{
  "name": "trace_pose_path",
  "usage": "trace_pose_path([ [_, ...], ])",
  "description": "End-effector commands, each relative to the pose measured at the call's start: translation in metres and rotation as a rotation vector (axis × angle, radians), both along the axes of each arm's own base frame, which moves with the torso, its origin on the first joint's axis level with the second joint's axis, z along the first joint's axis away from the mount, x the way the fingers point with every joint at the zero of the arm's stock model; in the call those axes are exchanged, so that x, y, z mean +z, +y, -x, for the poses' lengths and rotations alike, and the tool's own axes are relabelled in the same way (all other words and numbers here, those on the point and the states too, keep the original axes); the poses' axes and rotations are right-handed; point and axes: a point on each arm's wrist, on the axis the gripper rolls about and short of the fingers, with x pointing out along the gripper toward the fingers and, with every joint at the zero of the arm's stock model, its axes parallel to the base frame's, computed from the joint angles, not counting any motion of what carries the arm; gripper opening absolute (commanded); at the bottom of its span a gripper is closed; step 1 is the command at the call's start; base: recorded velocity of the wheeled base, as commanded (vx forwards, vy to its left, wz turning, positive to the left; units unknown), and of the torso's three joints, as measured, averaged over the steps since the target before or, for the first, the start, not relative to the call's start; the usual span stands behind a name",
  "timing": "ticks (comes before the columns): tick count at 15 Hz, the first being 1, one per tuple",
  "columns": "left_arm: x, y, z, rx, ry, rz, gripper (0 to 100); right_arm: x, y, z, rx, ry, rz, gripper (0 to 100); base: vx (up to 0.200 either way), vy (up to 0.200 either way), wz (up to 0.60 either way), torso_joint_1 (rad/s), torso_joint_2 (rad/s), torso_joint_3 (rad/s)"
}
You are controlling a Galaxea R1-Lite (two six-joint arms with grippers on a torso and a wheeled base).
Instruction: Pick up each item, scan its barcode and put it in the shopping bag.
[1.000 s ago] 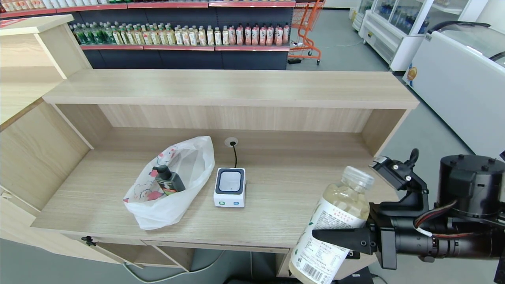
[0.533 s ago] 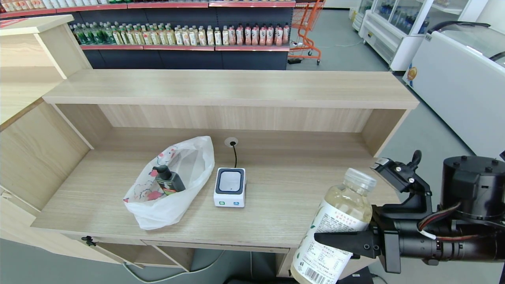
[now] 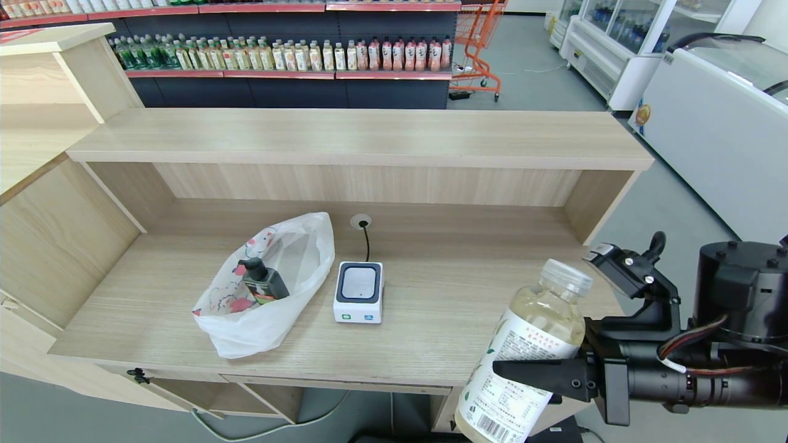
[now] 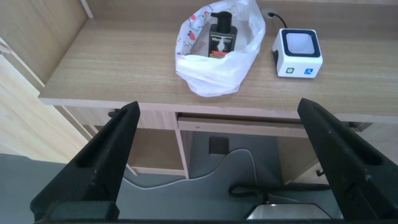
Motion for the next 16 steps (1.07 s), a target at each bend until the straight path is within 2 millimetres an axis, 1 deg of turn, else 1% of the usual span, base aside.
trace_pose_path([
  [1,0.000,0.000,0.000,0.001,0.001,0.000,100,0.002,-0.001,0.000,-0.005,-0.009,-0.004,0,0.000,0.000,0.00,0.000,0.00,0.000],
  [3,0.000,0.000,0.000,0.001,0.000,0.000,100,0.005,-0.008,-0.001,-0.033,-0.029,-0.012,0,0.000,0.000,0.00,0.000,0.00,0.000],
  [4,0.000,0.000,0.000,0.000,0.001,-0.001,100,0.007,-0.011,-0.002,-0.047,-0.063,-0.007,0,0.000,0.000,0.00,0.000,0.00,0.000],
  [5,0.000,0.000,0.000,0.001,0.000,0.000,100,0.010,-0.017,-0.004,-0.069,-0.140,0.014,0,0.000,0.000,0.00,0.000,0.00,0.000],
  [8,0.000,0.000,0.000,0.001,0.001,-0.001,100,0.015,-0.041,-0.012,-0.128,-0.471,0.146,0,0.000,0.000,0.00,0.000,0.00,0.000],
  [10,0.000,0.000,0.000,0.001,0.001,0.000,100,0.019,-0.064,-0.019,-0.191,-0.704,0.281,0,0.000,0.000,0.00,0.000,0.00,0.000],
  [11,0.000,0.000,0.000,0.000,0.001,0.000,100,0.021,-0.079,-0.022,-0.228,-0.827,0.371,0,0.000,0.000,0.00,0.000,0.00,0.000],
  [12,0.000,0.000,0.000,0.001,0.001,-0.001,100,0.022,-0.089,-0.021,-0.242,-0.927,0.444,0,0.000,0.000,0.00,0.000,0.00,0.000],
  [14,0.000,0.000,0.000,0.000,0.000,-0.001,100,0.026,-0.090,-0.021,-0.207,-1.024,0.464,0,0.000,0.000,0.00,0.000,0.00,0.000],
  [16,0.000,0.000,0.000,0.000,0.000,0.000,100,0.027,-0.084,-0.025,-0.152,-1.214,0.528,0,0.000,0.000,0.00,0.000,0.00,0.000],
])
